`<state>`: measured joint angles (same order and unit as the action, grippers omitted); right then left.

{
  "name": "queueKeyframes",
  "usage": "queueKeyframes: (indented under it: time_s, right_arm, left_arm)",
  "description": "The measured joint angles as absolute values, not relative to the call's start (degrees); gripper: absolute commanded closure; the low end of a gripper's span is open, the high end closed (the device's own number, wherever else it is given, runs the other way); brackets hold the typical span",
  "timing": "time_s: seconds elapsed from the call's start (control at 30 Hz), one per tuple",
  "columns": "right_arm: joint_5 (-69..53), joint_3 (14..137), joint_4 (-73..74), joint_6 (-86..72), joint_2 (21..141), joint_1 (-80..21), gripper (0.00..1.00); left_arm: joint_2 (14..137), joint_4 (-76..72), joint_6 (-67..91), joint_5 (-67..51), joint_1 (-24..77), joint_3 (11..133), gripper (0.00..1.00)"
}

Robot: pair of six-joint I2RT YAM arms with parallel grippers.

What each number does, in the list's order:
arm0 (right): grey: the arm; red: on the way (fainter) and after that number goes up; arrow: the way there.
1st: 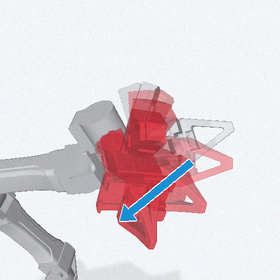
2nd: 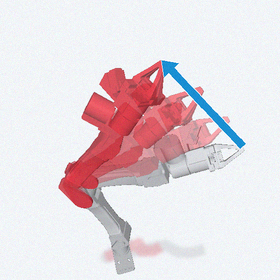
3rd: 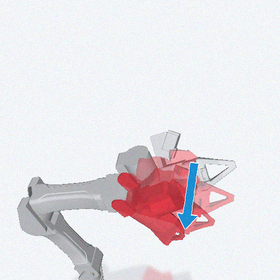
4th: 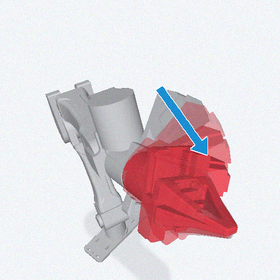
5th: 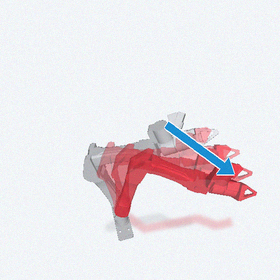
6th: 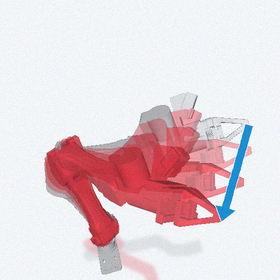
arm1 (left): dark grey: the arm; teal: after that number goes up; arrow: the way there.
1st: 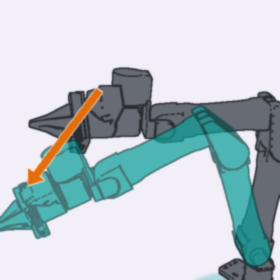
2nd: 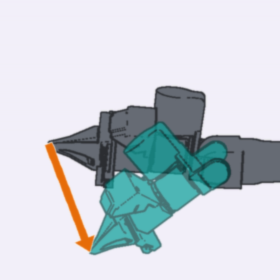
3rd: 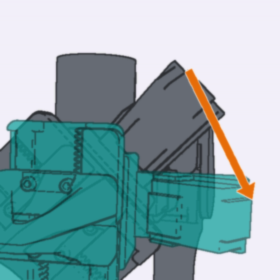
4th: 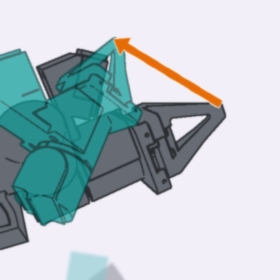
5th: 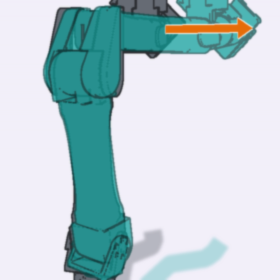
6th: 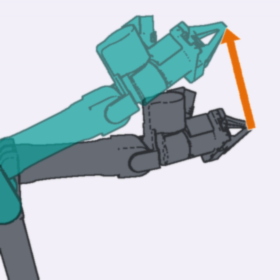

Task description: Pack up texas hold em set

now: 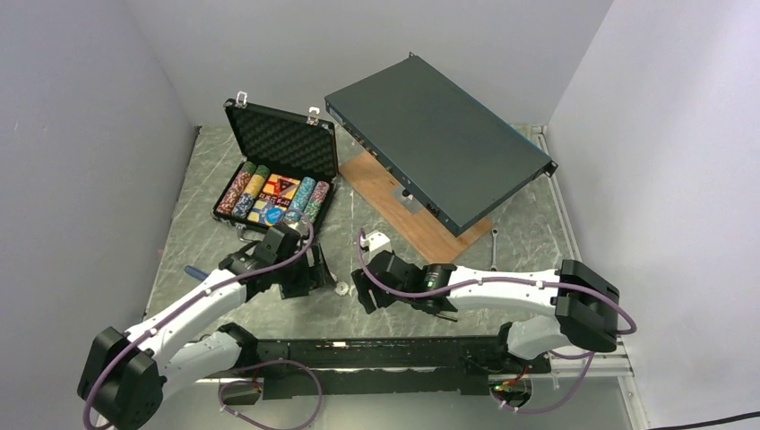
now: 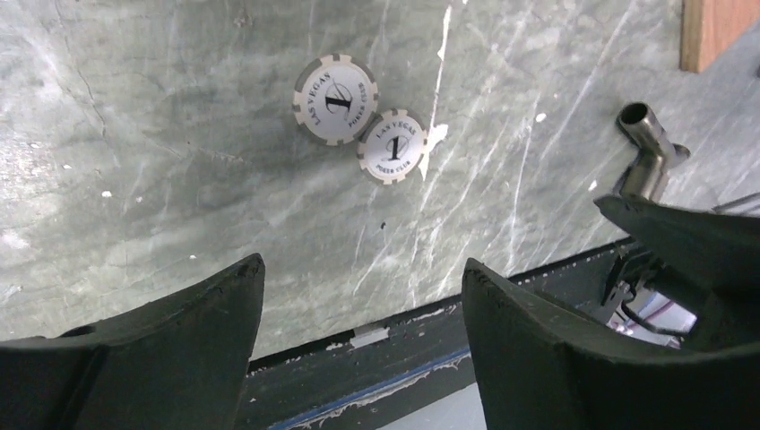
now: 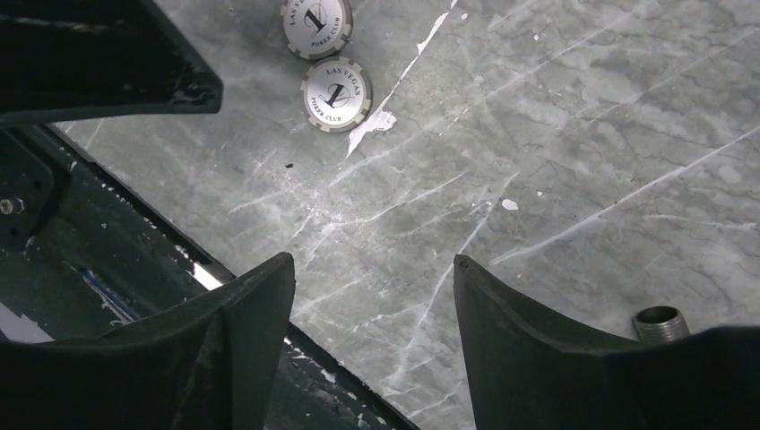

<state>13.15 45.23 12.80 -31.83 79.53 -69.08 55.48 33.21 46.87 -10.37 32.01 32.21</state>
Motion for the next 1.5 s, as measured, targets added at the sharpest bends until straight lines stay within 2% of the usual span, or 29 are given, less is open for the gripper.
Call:
queueKeyframes:
  time_s: [0.17, 0.43, 0.83, 0.9, 0.97, 1.1, 1.2, 1.27, 1.37, 1.43, 1.5]
  right_arm:
    - [13.15, 45.23, 12.78, -31.57, 78.63, -69.08, 0.36]
    - [13.19, 42.74, 12.69, -32.16, 75.72, -69.08, 0.37]
    - [13.45, 39.59, 12.73, -33.04, 71.02, -69.08, 0.37]
    - [13.43, 39.33, 12.71, -33.01, 71.0, -69.08, 0.34]
    - [13.41, 39.0, 12.69, -32.99, 71.0, -69.08, 0.26]
    - [13.17, 39.07, 12.4, -32.49, 71.85, -69.08, 0.14]
    - [12.69, 41.06, 12.49, -31.81, 75.48, -69.08, 0.1]
    - [12.14, 43.31, 12.56, -31.27, 78.67, -69.08, 0.1]
    - [11.27, 47.42, 13.13, -30.3, 83.44, -69.08, 0.1]
    - [10.76, 51.2, 13.76, -29.47, 87.24, -69.08, 0.12]
    - [10.5, 55.61, 15.09, -28.47, 91.29, -69.08, 0.19]
  left_arm:
    - [65.45, 33.52, 48.71, -8.1, 32.1, 36.69, 0.24]
    - [81.23, 38.65, 52.51, -3.18, 32.86, 48.1, 0.23]
    - [95.79, 49.1, 61.49, 3.09, 37.06, 60.14, 0.41]
    - [96.29, 49.98, 62.22, 3.55, 37.12, 60.14, 0.41]
    - [96.4, 50.94, 62.52, 3.97, 37.12, 60.14, 0.42]
    - [94.61, 51.09, 62.35, 4.75, 37.08, 59.05, 0.32]
    - [87.83, 51.16, 60.34, 4.95, 35.9, 55.2, 0.17]
    - [81.49, 52.18, 58.7, 5.17, 34.15, 53.32, 0.08]
    - [70.96, 54.41, 56.01, 6.61, 31.24, 52.75, 0.01]
    - [63.13, 55.94, 53.56, 7.84, 29.23, 53.01, 0.01]
    - [57.39, 57.45, 51.53, 8.36, 27.86, 53.8, 0.01]
